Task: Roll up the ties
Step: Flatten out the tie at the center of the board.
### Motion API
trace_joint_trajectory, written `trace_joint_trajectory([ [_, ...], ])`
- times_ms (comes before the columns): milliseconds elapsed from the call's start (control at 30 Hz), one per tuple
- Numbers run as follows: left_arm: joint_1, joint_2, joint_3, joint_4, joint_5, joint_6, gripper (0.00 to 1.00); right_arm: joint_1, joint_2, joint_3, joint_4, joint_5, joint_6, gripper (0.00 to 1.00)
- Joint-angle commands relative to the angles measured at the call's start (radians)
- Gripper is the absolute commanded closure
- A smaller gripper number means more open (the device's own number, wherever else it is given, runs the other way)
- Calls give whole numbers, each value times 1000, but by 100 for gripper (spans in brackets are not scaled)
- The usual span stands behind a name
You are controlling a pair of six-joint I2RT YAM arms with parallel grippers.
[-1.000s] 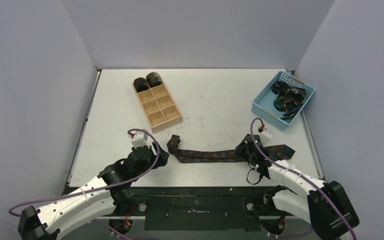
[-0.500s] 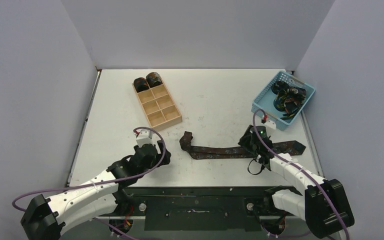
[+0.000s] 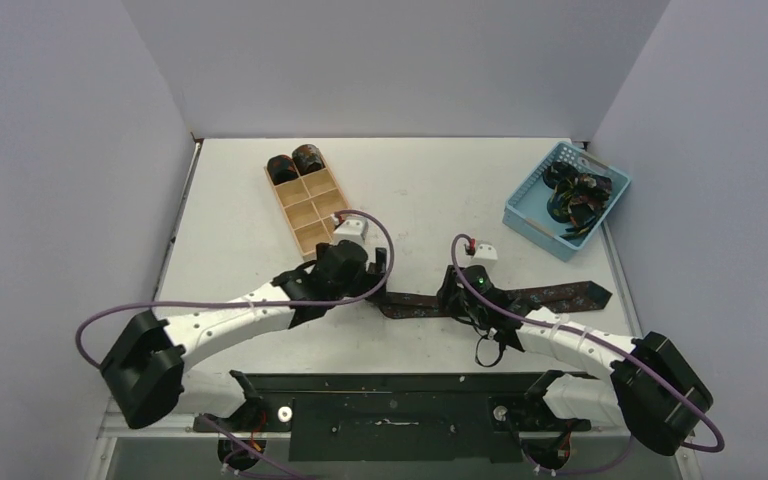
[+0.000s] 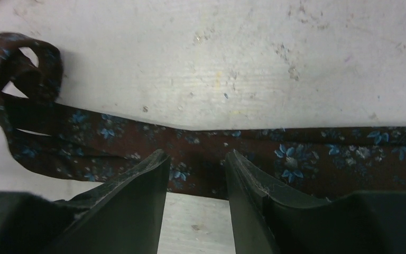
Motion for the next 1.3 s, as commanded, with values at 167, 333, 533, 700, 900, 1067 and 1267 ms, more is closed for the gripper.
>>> trace_joint_trajectory([
  [167,-45,304,186,-48,-85,123,17,27,-21,-84,73,3,-15,57],
  [333,-42,354,147,-74,-171,56,46,28,-27,-108,83,1,-12,57],
  [533,-37,177,-66,45,-241,-57,76,28,-43,-138,88,17,-4,58],
  [700,-32,20,-229,159,-221,-132,69,27,-65,-151,85,29,4,59],
  [900,-23,-157,-408,237,-203,-247,50,28,-58,-149,89,30,4,59],
  [1067,-22,-321,-483,134,-214,-293,36,26,-37,-145,91,27,1,59],
  [1267,-14,-494,-496,-46,-335,-362,36,27,-37,-149,97,28,1,60],
])
